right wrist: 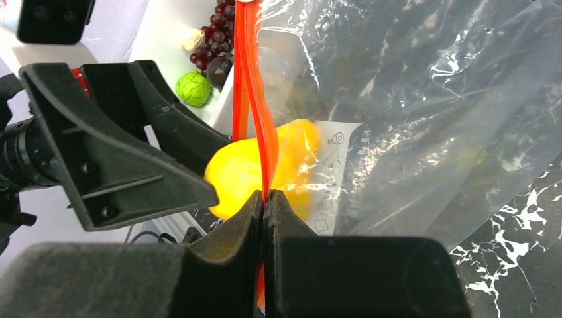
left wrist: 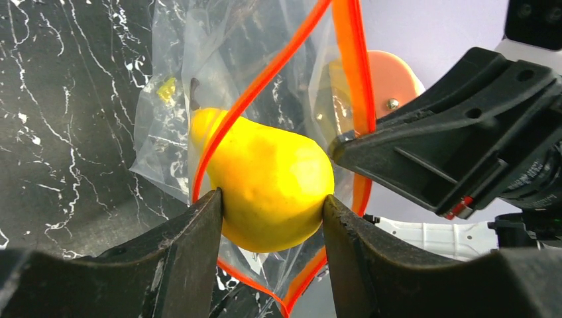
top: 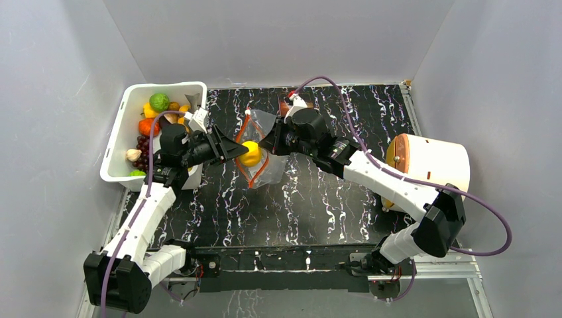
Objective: Place the food in the zip-top bag and seal the zipper
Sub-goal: Place the fake fruit in the zipper food storage bag.
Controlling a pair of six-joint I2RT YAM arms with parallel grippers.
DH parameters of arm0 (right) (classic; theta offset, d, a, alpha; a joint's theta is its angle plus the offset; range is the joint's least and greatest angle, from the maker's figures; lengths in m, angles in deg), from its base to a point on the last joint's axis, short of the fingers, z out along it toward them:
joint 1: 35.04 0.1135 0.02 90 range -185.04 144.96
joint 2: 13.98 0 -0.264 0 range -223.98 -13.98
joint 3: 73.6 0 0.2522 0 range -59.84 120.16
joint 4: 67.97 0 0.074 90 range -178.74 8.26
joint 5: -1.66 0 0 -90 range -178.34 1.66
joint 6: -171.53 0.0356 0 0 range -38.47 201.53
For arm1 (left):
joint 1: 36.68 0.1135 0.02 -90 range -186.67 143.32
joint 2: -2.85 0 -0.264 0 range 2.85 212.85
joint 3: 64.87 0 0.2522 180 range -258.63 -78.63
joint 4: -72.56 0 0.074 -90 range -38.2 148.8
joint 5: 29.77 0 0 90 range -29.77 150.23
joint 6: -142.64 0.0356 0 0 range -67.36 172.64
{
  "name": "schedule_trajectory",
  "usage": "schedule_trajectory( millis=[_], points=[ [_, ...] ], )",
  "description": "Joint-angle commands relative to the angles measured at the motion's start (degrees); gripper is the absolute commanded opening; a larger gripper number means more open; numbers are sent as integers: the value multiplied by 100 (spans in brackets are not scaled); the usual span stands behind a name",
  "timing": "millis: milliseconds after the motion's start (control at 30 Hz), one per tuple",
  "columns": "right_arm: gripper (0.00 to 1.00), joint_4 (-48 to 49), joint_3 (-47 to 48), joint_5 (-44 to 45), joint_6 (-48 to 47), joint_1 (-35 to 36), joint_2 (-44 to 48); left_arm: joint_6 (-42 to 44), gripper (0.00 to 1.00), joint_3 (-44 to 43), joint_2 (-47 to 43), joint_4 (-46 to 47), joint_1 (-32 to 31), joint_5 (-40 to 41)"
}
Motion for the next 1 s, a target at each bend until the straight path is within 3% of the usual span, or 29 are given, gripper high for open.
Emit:
schedule_trajectory(
  millis=[0,200,367,533,733,967],
  points=[
    [0,459,65,-268,71,22,111,208,26,-232,42,-217,-27,63],
    [0,360,36,-157,43,25,84,170,60,-326,-40,-269,-28,-152],
    [0,12,103,247,-123,3,145,249,76,-531,-112,-460,-24,-440],
    [0,-105,90,313,-150,-39,263,713,81,-746,-216,-945,-27,-407],
    [0,-85,-54,428,-44,-62,444,1408,82,-865,-66,-1753,-28,209],
    [0,-66,-135,453,-44,-64,417,1742,82,-986,246,-2106,-25,253]
  ],
)
